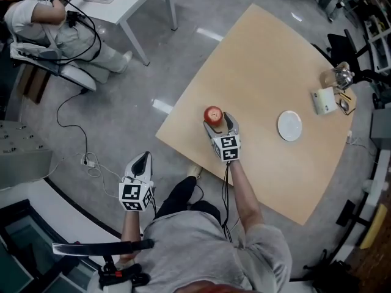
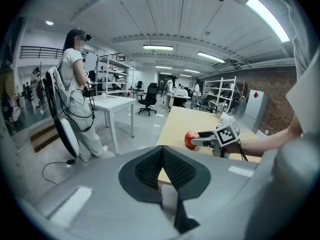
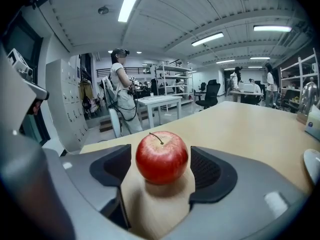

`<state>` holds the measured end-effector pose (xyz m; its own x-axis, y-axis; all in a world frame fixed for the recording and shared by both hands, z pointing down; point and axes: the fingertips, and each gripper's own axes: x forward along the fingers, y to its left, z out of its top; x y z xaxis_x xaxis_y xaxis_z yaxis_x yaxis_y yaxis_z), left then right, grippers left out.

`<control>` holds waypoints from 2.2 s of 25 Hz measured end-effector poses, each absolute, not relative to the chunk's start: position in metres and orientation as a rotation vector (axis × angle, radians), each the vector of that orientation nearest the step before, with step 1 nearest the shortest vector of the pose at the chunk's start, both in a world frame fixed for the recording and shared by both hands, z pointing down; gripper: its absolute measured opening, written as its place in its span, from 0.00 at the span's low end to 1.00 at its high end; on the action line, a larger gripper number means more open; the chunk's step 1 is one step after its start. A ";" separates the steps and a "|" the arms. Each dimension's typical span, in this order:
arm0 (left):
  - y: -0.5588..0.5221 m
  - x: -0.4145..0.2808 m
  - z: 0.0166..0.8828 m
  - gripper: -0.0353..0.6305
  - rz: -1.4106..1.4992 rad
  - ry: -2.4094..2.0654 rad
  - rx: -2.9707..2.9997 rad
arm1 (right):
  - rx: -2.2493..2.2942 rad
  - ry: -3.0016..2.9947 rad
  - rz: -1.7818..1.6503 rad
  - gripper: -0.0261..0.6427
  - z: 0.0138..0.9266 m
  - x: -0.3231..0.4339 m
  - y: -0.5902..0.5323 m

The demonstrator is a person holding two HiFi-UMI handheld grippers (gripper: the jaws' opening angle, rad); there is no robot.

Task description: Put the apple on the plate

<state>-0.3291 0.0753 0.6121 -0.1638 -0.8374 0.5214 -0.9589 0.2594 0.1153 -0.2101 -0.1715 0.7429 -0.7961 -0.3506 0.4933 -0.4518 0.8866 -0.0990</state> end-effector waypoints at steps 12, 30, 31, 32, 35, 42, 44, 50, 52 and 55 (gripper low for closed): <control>0.060 -0.343 0.616 0.08 0.315 -2.023 1.637 | 0.582 -2.566 0.290 0.57 0.751 -0.213 -0.173; 0.023 -0.343 0.605 0.08 0.283 -1.984 1.736 | 0.658 -2.634 0.262 0.56 0.695 -0.200 -0.184; 0.020 -0.343 0.603 0.08 0.280 -1.983 1.745 | 0.666 -2.638 0.261 0.56 0.690 -0.198 -0.185; 0.018 -0.342 0.601 0.08 0.278 -1.982 1.755 | 0.674 -2.641 0.257 0.56 0.686 -0.196 -0.186; 0.009 -0.341 0.597 0.08 0.273 -1.976 1.790 | 0.701 -2.655 0.247 0.56 0.672 -0.192 -0.186; -0.006 -0.328 0.583 0.08 0.260 -1.933 1.881 | 0.786 -2.673 0.248 0.56 0.641 -0.172 -0.178; -0.012 -0.322 0.580 0.08 0.263 -1.915 1.911 | 0.816 -2.674 0.252 0.56 0.633 -0.163 -0.176; -0.034 -0.300 0.568 0.08 0.263 -1.858 2.008 | 0.927 -2.670 0.237 0.56 0.610 -0.126 -0.180; -0.039 -0.291 0.566 0.08 0.268 -1.837 2.040 | 0.970 -2.664 0.233 0.56 0.605 -0.112 -0.181; -0.047 -0.278 0.566 0.08 0.277 -1.805 2.082 | 1.040 -2.655 0.228 0.56 0.599 -0.090 -0.183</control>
<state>-0.2782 -0.0467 0.5661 0.1600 -0.9102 0.3821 -0.9828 -0.1109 0.1473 -0.0902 -0.1825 0.5994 -0.7018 -0.6394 0.3139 -0.6836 0.7285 -0.0444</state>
